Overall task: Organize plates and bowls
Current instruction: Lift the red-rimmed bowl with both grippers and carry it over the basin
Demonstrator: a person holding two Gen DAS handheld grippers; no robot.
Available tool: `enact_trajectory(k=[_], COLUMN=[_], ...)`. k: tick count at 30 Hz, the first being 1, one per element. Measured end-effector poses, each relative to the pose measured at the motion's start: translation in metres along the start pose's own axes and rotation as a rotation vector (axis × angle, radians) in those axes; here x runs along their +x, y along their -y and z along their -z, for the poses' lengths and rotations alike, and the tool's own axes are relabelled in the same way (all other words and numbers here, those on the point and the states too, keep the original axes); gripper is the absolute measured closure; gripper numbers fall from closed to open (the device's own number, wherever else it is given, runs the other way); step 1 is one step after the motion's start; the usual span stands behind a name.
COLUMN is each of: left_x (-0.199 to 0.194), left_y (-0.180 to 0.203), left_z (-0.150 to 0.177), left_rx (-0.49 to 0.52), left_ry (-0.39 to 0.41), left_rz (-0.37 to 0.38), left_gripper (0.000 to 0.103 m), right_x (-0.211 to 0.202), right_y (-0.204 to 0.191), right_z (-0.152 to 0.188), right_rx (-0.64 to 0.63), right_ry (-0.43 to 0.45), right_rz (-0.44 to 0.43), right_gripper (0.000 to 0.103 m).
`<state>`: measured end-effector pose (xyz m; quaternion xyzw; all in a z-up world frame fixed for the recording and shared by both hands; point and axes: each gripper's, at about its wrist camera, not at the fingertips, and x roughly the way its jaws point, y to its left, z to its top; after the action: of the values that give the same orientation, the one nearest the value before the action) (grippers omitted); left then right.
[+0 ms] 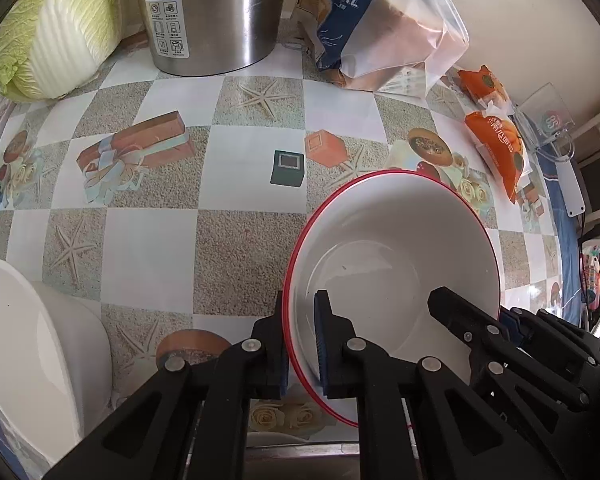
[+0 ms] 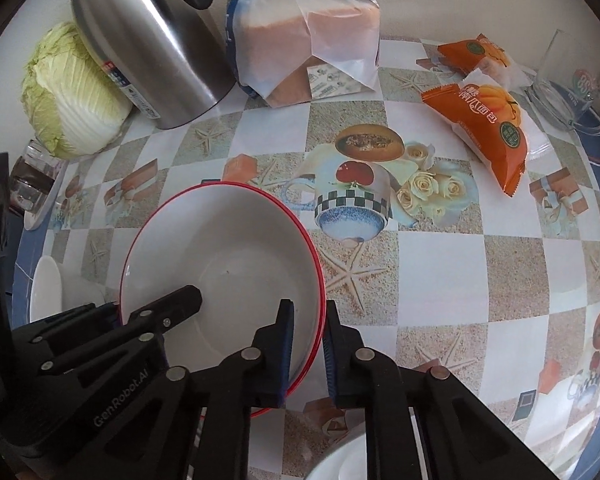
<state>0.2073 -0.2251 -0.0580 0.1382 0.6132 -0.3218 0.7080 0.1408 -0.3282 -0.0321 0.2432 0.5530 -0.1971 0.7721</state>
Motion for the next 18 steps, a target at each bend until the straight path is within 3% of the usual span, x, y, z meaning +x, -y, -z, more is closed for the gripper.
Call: enact_trajectory(k=[18], left_x=[-0.036], left_y=[0.017], left_z=[0.005], left_rx=[0.009], left_ry=[0.12], left_rz=[0.01], left_gripper=[0.091], right_x=[-0.037], right_y=[0.008], right_z=[-0.001], right_rx=[0.03], right_ry=[0.082], right_rz=[-0.01], right_gripper=[0.089])
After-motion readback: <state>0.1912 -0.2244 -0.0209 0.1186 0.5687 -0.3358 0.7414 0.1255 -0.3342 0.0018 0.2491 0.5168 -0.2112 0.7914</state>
